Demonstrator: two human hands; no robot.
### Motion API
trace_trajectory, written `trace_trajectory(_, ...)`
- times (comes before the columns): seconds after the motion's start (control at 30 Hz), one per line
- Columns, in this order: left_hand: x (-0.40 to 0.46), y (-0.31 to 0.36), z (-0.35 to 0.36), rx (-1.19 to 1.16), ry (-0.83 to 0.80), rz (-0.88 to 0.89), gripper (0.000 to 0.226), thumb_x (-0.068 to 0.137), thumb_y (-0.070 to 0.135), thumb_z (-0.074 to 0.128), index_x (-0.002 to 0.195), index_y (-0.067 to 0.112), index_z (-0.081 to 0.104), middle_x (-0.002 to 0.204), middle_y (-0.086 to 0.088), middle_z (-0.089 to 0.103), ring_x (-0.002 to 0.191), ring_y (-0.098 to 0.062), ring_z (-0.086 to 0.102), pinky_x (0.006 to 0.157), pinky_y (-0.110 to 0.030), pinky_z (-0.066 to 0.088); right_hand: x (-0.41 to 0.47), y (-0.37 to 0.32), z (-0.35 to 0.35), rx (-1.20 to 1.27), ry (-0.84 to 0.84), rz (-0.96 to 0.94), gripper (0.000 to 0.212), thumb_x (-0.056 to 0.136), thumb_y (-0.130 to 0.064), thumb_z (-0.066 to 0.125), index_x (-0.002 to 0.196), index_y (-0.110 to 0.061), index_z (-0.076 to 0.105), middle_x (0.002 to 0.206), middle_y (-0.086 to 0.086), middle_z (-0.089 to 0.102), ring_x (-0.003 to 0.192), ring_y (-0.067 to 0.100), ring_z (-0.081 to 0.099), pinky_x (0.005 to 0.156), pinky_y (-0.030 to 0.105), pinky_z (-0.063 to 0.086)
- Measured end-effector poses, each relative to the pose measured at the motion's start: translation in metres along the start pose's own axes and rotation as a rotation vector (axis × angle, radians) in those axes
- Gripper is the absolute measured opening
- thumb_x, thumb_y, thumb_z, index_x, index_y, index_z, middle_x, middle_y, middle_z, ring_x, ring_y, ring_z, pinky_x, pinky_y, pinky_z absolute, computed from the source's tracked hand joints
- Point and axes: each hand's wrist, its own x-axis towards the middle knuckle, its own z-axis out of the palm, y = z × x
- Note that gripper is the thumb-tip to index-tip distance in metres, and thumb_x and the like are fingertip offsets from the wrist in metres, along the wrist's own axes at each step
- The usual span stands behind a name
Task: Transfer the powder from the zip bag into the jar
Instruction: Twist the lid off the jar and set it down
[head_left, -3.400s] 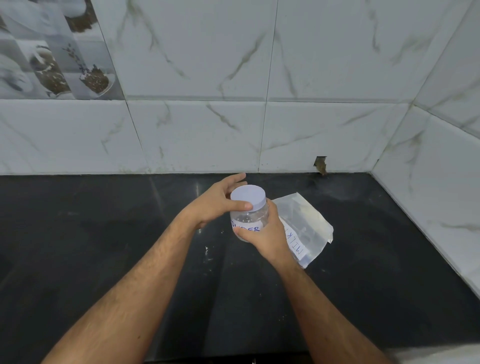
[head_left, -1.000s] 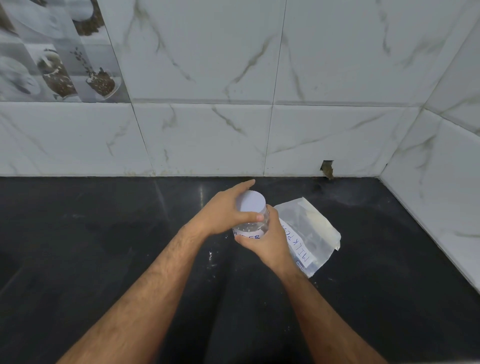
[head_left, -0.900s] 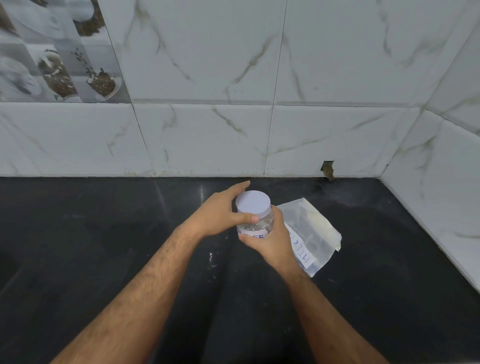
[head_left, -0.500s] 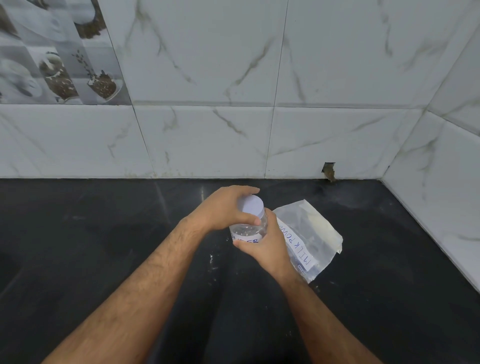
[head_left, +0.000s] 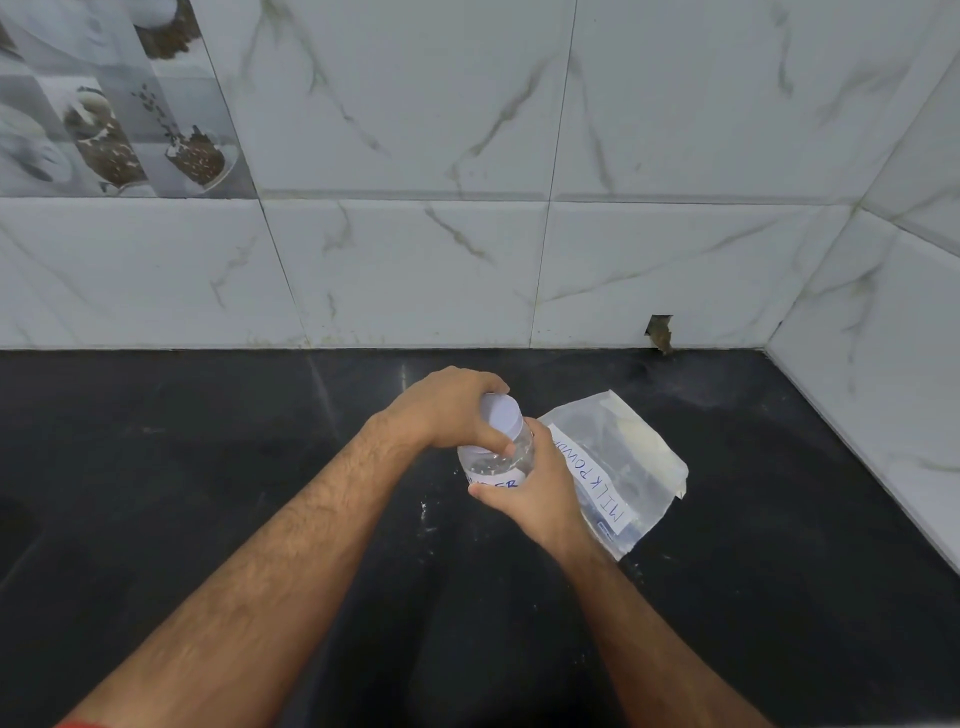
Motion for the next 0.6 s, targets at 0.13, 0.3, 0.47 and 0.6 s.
trace_trajectory(0.13,-0.002,-0.012,0.004,-0.164,0.059,-0.019,0.077,0.072,0.047,0.082,0.141,0.028,0.053,0.135,0.01,0.06,0.12,-0.013,0.057,0.1,-0.03,0.047,0.002,0.003,0.002,-0.014,0.013,-0.021,0.088,0.051,-0.049,0.088,0.127,-0.045,0.042,0.12,-0.02,0.061,0.112,0.008,0.062,0.097,0.038,0.055)
trace_trajectory(0.3,-0.006,-0.036,0.016,-0.709,0.113,-0.104,0.045,0.087,0.034,0.074,0.129,0.026,0.061,0.114,0.001,0.068,0.095,-0.011,0.067,0.082,-0.031,0.059,0.003,0.01,0.002,-0.015,0.03,-0.044,0.084,0.052,-0.045,0.089,0.125,-0.04,0.047,0.117,-0.02,0.061,0.111,0.005,0.061,0.099,0.034,0.053)
trace_trajectory(0.47,-0.013,-0.08,0.052,-1.556,0.054,-0.378,0.044,0.099,0.044,0.043,0.127,0.015,0.06,0.122,-0.019,0.07,0.106,-0.033,0.072,0.083,-0.046,0.062,0.002,0.012,-0.003,-0.032,0.045,-0.084,0.076,0.056,-0.038,0.09,0.121,-0.036,0.05,0.113,-0.019,0.063,0.107,0.004,0.062,0.095,0.03,0.053)
trace_trajectory(0.6,-0.018,-0.116,0.091,-1.633,0.081,-0.572,0.054,0.095,0.057,0.055,0.129,0.015,0.055,0.12,-0.021,0.071,0.1,-0.035,0.074,0.075,-0.044,0.064,0.003,0.015,-0.003,-0.038,0.046,-0.094,0.078,0.057,-0.038,0.089,0.124,-0.033,0.05,0.115,-0.017,0.062,0.108,0.005,0.061,0.093,0.027,0.052)
